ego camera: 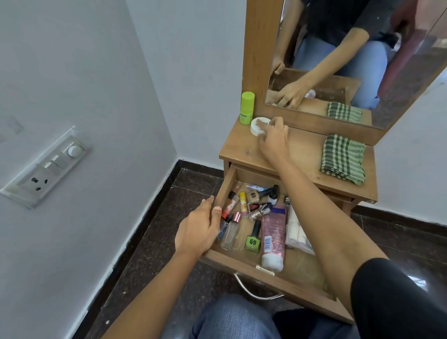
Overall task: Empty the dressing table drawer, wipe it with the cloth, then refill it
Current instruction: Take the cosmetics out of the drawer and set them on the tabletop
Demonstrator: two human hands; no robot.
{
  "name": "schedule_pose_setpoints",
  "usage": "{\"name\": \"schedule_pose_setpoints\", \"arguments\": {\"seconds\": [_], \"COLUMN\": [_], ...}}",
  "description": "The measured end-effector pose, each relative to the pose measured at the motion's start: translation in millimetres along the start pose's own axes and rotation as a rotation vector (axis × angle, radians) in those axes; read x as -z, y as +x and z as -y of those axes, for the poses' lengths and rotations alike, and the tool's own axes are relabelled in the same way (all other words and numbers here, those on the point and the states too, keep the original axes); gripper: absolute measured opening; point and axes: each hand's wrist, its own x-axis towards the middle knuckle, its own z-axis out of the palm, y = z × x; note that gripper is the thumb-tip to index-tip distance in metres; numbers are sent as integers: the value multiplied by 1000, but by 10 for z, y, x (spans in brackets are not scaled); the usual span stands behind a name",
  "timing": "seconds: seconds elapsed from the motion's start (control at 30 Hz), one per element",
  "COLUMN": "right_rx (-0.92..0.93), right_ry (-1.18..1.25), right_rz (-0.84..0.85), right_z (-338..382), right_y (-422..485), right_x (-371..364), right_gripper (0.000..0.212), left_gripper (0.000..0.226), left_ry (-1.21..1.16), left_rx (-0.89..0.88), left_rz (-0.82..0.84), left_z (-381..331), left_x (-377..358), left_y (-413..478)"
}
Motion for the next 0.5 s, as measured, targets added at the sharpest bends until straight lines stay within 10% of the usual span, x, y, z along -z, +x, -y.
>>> {"name": "schedule_pose_setpoints", "arguments": {"seconds": [0.5], "right_rx": [197], "right_ry": [220], "right_rz": [-234], "right_z": [82], "right_y": [-735], "right_x": [183], "right_gripper": [24], "left_gripper": [50], "left_ry": [-3], "left_rx": [1], "left_rz": [-12], "left_z": [-4], "left_x": [20], "left_y": [16]}}
